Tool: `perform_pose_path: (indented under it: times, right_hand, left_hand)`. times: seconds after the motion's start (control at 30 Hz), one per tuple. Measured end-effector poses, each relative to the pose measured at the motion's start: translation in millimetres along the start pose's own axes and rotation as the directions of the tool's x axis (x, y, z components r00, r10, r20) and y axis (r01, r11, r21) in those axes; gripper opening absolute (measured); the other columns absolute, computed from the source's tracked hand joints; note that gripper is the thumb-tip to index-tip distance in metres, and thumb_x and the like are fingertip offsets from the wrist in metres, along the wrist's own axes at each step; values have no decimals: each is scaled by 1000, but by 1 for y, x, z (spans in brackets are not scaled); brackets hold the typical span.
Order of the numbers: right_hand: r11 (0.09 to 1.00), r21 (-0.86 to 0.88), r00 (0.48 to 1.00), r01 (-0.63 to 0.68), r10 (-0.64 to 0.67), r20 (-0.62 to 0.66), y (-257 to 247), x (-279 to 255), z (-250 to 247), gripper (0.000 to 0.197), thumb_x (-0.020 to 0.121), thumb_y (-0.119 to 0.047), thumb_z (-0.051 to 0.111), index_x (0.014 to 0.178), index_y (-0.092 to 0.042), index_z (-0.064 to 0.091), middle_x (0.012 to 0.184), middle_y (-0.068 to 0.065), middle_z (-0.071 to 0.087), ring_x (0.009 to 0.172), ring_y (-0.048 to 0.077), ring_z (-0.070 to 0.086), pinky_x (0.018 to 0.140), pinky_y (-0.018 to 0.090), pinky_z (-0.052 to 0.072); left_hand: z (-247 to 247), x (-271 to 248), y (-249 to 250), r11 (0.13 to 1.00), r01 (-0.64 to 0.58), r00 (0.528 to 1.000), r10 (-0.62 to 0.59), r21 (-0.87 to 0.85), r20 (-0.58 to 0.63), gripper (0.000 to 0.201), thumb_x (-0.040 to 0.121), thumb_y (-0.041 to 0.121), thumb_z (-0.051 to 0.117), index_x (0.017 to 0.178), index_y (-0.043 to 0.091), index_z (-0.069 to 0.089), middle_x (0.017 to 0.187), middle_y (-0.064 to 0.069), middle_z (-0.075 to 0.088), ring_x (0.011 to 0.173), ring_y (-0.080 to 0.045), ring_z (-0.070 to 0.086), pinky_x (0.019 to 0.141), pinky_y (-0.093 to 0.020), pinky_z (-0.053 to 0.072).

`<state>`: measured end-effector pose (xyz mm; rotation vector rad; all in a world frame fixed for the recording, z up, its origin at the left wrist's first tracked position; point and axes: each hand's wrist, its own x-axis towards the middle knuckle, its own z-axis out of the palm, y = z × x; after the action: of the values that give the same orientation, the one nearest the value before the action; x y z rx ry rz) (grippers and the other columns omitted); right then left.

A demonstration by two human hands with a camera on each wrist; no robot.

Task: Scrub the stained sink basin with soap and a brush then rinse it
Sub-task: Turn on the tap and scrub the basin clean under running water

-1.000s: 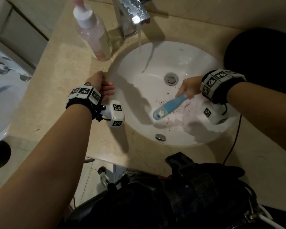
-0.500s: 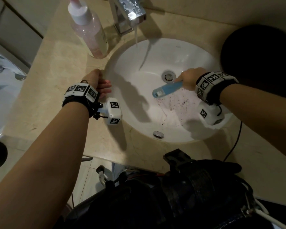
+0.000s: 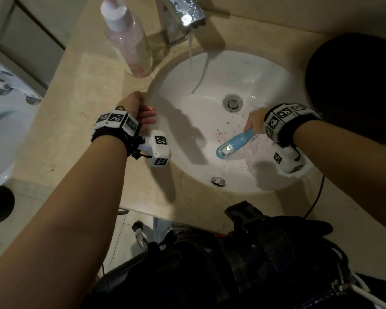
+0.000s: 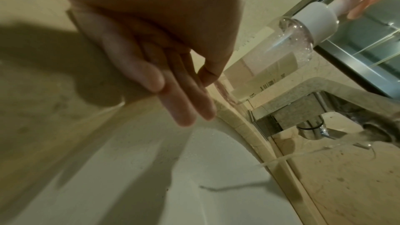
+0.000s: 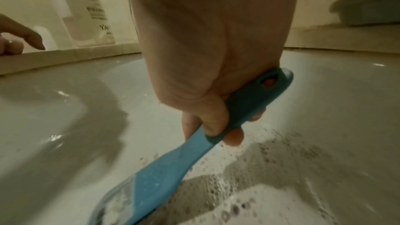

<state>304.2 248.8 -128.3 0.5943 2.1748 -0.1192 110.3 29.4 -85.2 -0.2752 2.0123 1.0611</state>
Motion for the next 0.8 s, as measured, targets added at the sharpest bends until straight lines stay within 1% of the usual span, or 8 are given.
perform_pose_path:
  times: [0.17,0.27,0.3,0.37,0.47,0.6,0.67,0.8]
  right_hand:
    - [996,-72,984,56,-67,-165,7,-7,-24,29,94,-31,50,118,-26,65,115,1,66,99,21,62,89,29,45]
    - [982,118,987,148,-155,48,-2,-10,-19,33,92,-19,58,124,-16,63,119,7,66,77,11,60,65,12,46]
    - [981,143,982,134,-150,111,-5,-10,-14,34,89,-14,62,122,-13,64,113,10,68,67,10,56,57,15,45]
    - [991,117,988,70,-85,129,-4,-13,-6,34,86,-11,64,120,-10,65,103,14,68,64,15,54,56,24,44]
    - [998,50,999,-30,31,-15,7,-11,-10,33,90,-14,59,122,-6,63,118,17,64,82,19,48,72,29,41]
    - [996,11,980,-93,93,-176,16,-13,-29,25,92,-22,51,109,-18,68,101,5,68,84,23,60,84,33,51]
    - [985,158,968,-66,102,-230,11,-11,-38,32,92,-15,45,115,-20,66,105,7,68,90,26,61,83,34,48]
    - [886,461,959,53,84,-271,-6,-3,-62,38,91,-9,52,127,-13,61,126,12,61,115,30,56,97,33,45]
  left_hand:
    - [0,1,1,1000,2,1000,-2,-4,7,36,89,33,36,64,13,53,34,6,55,41,-11,51,45,-18,28]
    - [0,2,0,1000,3,1000,-3,-6,10,36,90,34,35,64,14,51,33,6,55,46,-12,51,47,-20,28]
    - [0,3,0,1000,4,1000,-3,-7,15,36,90,34,35,64,14,51,33,6,54,45,-12,51,47,-20,28]
    - [0,3,0,1000,5,1000,-4,-11,26,36,90,34,34,63,14,50,32,7,53,34,-10,51,47,-21,26]
    - [0,2,0,1000,5,1000,-5,-3,14,37,90,35,34,64,14,51,32,7,54,42,-11,53,50,-20,28]
    - [1,-1,1,1000,4,1000,-4,7,4,38,91,35,35,66,14,53,34,7,56,55,-13,54,54,-21,32]
    - [0,-1,1,1000,11,1000,-10,-3,12,37,91,35,36,65,14,53,34,7,56,54,-13,53,53,-21,32]
    - [0,-3,3,999,29,999,-29,-13,19,36,90,34,37,66,12,53,33,5,56,52,-15,52,51,-22,32]
